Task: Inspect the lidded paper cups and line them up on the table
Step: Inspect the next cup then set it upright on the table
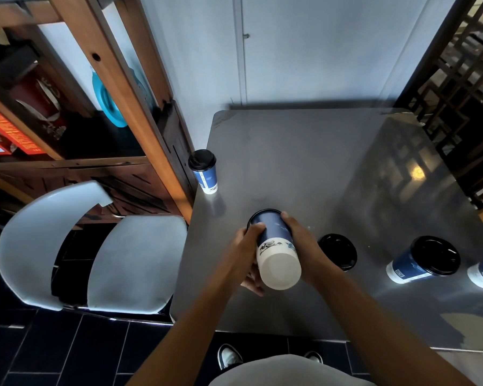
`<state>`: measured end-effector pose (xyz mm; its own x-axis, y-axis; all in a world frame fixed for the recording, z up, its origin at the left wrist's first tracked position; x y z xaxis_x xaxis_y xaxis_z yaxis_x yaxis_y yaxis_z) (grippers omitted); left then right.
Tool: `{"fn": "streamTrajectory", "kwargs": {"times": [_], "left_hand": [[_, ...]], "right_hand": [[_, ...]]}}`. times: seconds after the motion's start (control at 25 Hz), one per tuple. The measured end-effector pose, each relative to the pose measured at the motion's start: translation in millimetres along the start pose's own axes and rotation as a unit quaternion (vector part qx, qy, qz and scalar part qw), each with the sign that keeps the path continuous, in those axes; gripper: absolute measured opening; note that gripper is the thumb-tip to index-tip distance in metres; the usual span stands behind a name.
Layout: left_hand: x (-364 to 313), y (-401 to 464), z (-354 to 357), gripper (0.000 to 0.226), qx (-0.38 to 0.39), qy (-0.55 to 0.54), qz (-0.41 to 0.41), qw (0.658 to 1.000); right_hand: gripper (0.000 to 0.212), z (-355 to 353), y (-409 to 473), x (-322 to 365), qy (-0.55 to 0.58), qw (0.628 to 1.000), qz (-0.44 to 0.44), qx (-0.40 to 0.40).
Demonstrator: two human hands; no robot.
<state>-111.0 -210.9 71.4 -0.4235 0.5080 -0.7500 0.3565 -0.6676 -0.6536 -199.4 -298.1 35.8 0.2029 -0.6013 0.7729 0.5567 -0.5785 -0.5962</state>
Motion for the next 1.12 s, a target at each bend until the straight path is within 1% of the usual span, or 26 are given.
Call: {"fn": "streamTrajectory", "kwargs": {"times": [0.04,0.08,0.12,0.16,0.2,0.24,0.28,0.32,0.4,0.48,0.6,0.64,0.72,0.8,0.92,1.0,1.04,1.12], "left_hand": [[-1.8,-3.1,0.2,0.063,0.007,0.013,-0.007,1.000],[-3.0,-5.0,1.1,0.064,0.011,0.019,-0.011,1.000],[-4.2,-5.8,3.2,0.073,0.015,0.016,-0.007,1.000],[-5.4,-5.2,5.1,0.087,0.017,-0.012,0.002,1.000],[-4.8,-2.6,5.7,0.097,0.014,-0.054,0.015,0.998],[-4.6,0.9,6.1,0.103,0.011,-0.095,0.031,0.995],[-5.1,3.4,6.8,0.104,0.009,-0.127,0.050,0.991],[-5.8,5.7,6.3,0.101,0.004,-0.152,0.069,0.986],[-10.0,7.0,5.3,0.094,-0.011,-0.194,0.093,0.977],[-8.4,9.1,6.8,0.091,-0.015,-0.211,0.091,0.973],[-1.7,10.5,11.5,0.095,-0.003,-0.198,0.053,0.979],[-1.4,10.1,12.0,0.093,0.001,-0.177,0.043,0.983],[-4.1,6.2,9.6,0.083,0.000,-0.100,0.039,0.994],[-7.8,4.2,4.0,0.077,-0.006,-0.025,0.046,0.999],[-6.2,2.1,-1.3,0.078,-0.002,0.016,0.016,1.000],[-0.8,3.9,0.1,0.088,0.006,0.018,-0.006,1.000],[0.3,6.3,2.1,0.095,0.009,-0.004,-0.005,1.000],[1.1,13.2,3.5,0.102,0.008,-0.109,0.018,0.994]], "right_hand": [[0.060,-2.2,0.2,2.8,-0.024,1.000,-0.006,-0.005],[0.060,-3.5,0.6,6.0,-0.047,0.999,-0.014,-0.007],[0.062,-2.4,0.2,11.4,-0.062,0.998,-0.026,-0.008],[0.066,-0.8,0.4,15.3,-0.066,0.997,-0.034,-0.011],[0.072,0.0,1.0,15.8,-0.065,0.997,-0.038,-0.014],[0.074,1.3,-0.2,16.2,-0.053,0.998,-0.040,-0.020],[0.068,1.6,-1.3,15.5,-0.030,0.998,-0.047,-0.022],[0.058,1.7,-4.7,14.6,-0.002,0.998,-0.052,-0.026],[0.042,8.9,-11.4,12.5,0.066,0.997,-0.044,-0.003],[0.039,10.1,-9.2,7.0,0.105,0.994,-0.020,0.000],[0.046,8.0,-5.9,10.9,0.087,0.996,-0.030,-0.011],[0.047,7.8,-5.3,11.5,0.074,0.997,-0.030,-0.009],[0.047,5.4,-5.3,12.1,0.052,0.998,-0.028,-0.011],[0.053,3.2,-1.9,9.3,0.022,0.999,-0.022,-0.009],[0.066,0.0,2.1,13.6,-0.047,0.998,-0.039,-0.028],[0.063,1.9,0.2,22.3,-0.107,0.992,-0.054,-0.034],[0.062,3.5,-0.8,25.9,-0.120,0.990,-0.060,-0.033],[0.063,5.1,-2.0,28.4,-0.113,0.990,-0.075,-0.030]]}}
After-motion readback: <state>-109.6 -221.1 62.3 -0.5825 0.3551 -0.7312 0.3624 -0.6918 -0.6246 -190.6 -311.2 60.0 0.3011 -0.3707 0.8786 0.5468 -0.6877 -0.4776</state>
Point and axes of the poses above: each hand's wrist, its own y-axis towards the middle knuckle, its own z-axis out of the palm, x = y × z, the point moved 10 cm from there along y, towards the middle knuckle, and after that the axes turned 13 degrees about -y, right-handed, at the moved point
